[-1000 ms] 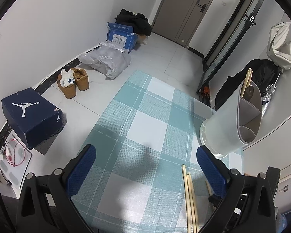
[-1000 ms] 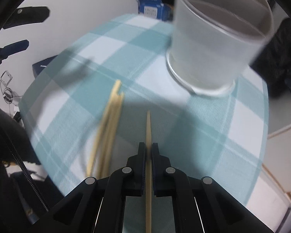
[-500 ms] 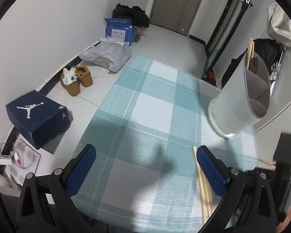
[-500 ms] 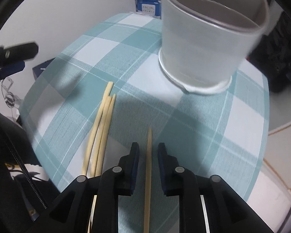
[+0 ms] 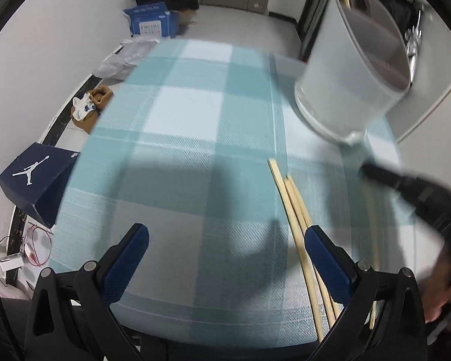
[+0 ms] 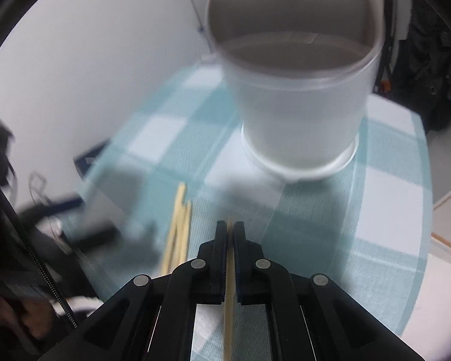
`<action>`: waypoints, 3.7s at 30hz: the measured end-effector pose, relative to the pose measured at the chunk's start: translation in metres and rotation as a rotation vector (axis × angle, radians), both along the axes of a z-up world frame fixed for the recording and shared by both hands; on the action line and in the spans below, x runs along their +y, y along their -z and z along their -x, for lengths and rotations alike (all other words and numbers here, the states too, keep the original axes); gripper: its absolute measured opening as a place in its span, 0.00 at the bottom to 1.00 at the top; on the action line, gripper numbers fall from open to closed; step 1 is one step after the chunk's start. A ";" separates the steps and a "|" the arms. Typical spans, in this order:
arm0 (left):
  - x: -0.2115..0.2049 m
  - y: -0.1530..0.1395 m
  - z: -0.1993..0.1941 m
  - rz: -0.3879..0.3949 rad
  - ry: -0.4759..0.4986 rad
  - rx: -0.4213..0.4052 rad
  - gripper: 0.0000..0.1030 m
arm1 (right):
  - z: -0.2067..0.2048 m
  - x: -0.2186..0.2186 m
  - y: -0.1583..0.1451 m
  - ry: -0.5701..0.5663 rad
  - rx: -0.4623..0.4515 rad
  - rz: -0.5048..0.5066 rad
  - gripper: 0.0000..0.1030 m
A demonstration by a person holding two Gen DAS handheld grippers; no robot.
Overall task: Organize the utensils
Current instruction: 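Lift both held chopsticks up toward the white holder, then raise both chopsticks over the holder opening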
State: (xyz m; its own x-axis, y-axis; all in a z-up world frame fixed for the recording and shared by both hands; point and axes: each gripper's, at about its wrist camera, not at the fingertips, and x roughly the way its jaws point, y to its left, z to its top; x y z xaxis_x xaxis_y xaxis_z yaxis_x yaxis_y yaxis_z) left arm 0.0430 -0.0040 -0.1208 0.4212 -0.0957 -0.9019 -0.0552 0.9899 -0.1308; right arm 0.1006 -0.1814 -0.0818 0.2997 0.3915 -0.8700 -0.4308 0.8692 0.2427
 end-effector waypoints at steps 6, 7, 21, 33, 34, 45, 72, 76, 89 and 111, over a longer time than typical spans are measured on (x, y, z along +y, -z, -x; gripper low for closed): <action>-0.009 0.004 -0.001 -0.030 0.004 0.015 0.99 | -0.010 -0.034 -0.026 0.133 -0.064 -0.144 0.03; -0.012 0.004 -0.002 -0.043 0.011 0.014 0.99 | -0.010 -0.036 -0.029 0.150 -0.069 -0.168 0.03; -0.011 0.016 -0.004 -0.076 -0.011 0.089 0.99 | -0.015 -0.079 -0.052 0.272 -0.097 -0.324 0.03; -0.022 0.019 -0.019 -0.119 -0.001 0.102 0.98 | -0.011 -0.068 -0.050 0.238 -0.117 -0.296 0.03; -0.021 0.019 -0.022 -0.118 -0.005 0.103 0.97 | -0.011 -0.068 -0.050 0.237 -0.118 -0.295 0.03; -0.021 0.012 -0.050 -0.133 -0.022 0.074 0.65 | -0.014 -0.065 -0.044 0.235 -0.116 -0.267 0.03; -0.008 -0.050 -0.029 0.111 -0.094 -0.151 0.03 | 0.007 -0.045 -0.061 0.169 -0.217 -0.208 0.03; -0.008 -0.074 -0.014 0.122 -0.093 -0.262 0.03 | 0.020 -0.038 -0.070 0.151 -0.254 -0.173 0.03; -0.008 -0.102 -0.003 0.085 -0.009 -0.372 0.03 | 0.044 -0.037 -0.093 0.194 -0.332 -0.155 0.03; -0.020 -0.149 0.020 0.148 0.137 -0.406 0.03 | 0.066 -0.059 -0.139 0.266 -0.425 -0.214 0.03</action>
